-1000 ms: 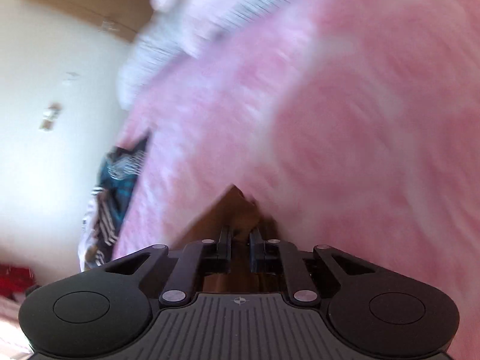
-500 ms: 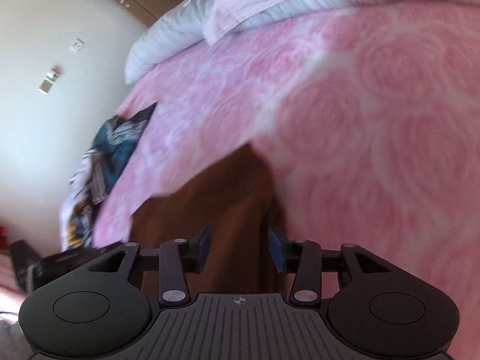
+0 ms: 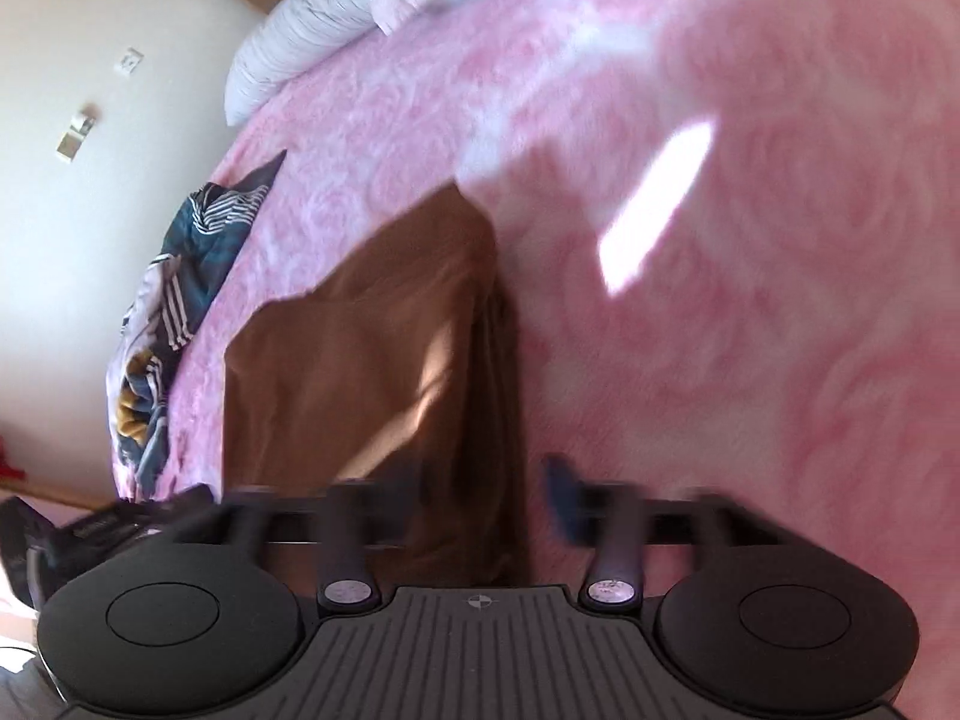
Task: Fold large clothes
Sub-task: 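Grasp the folded shirt with the left gripper while the right gripper grasps it too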
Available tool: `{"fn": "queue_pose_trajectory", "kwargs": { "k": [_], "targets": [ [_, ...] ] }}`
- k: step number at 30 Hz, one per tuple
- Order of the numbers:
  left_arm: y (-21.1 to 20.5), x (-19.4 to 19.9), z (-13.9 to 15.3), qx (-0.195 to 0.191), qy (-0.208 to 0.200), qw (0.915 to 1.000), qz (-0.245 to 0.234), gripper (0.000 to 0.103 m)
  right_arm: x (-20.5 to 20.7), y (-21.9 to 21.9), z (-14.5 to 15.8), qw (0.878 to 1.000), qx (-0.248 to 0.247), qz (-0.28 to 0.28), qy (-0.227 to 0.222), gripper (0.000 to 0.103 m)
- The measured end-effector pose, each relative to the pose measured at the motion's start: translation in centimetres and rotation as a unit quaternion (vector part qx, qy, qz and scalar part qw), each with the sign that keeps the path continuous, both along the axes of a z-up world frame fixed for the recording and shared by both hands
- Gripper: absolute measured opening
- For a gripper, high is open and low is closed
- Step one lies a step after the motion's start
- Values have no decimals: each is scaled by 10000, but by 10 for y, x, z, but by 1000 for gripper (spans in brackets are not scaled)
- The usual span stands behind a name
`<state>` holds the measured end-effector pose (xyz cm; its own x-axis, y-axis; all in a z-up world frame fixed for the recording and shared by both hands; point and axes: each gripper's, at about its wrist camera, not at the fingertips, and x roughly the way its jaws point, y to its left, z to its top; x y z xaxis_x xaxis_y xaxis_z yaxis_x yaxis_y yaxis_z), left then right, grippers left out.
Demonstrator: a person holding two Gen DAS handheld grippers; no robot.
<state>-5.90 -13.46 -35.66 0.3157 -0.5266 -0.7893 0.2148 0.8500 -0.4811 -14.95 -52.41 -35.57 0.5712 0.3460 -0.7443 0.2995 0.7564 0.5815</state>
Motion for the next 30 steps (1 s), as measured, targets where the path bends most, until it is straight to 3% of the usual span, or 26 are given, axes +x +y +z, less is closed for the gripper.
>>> {"fn": "queue_pose_trajectory", "kwargs": {
  "k": [2,7,13,15,16,17,20,23,30],
  "targets": [
    [8,1,4,-155,24,9998,90,49,1,-9,-1,9992,348,14,-181,64],
    [11,18,-12,-715,647,9952,166,61,15,-22,-42,9860,1647,-263,-4,65],
    [-1,40,-34,-993,925,9907,-22,61,36,-22,-67,9827,1798,-418,-121,64],
    [-6,48,-35,-1056,941,9898,-178,56,47,-21,-70,9836,1774,-288,-160,58],
    [-9,51,-36,-1096,942,9891,-280,46,52,-20,-71,9842,1745,-239,-170,52],
    [-13,55,-39,-1085,951,9887,-407,37,55,-19,-72,9848,1713,-218,-167,44],
    [-25,61,-46,-1036,889,9881,-711,27,56,-15,-77,9859,1639,-294,-180,23],
    [-24,64,-50,-1136,913,9864,-765,11,46,1,-62,9909,1241,-393,-355,20],
    [-36,48,-1,-829,131,9876,-1328,8,-6,29,11,9873,775,-1043,-912,18]
  ]
}}
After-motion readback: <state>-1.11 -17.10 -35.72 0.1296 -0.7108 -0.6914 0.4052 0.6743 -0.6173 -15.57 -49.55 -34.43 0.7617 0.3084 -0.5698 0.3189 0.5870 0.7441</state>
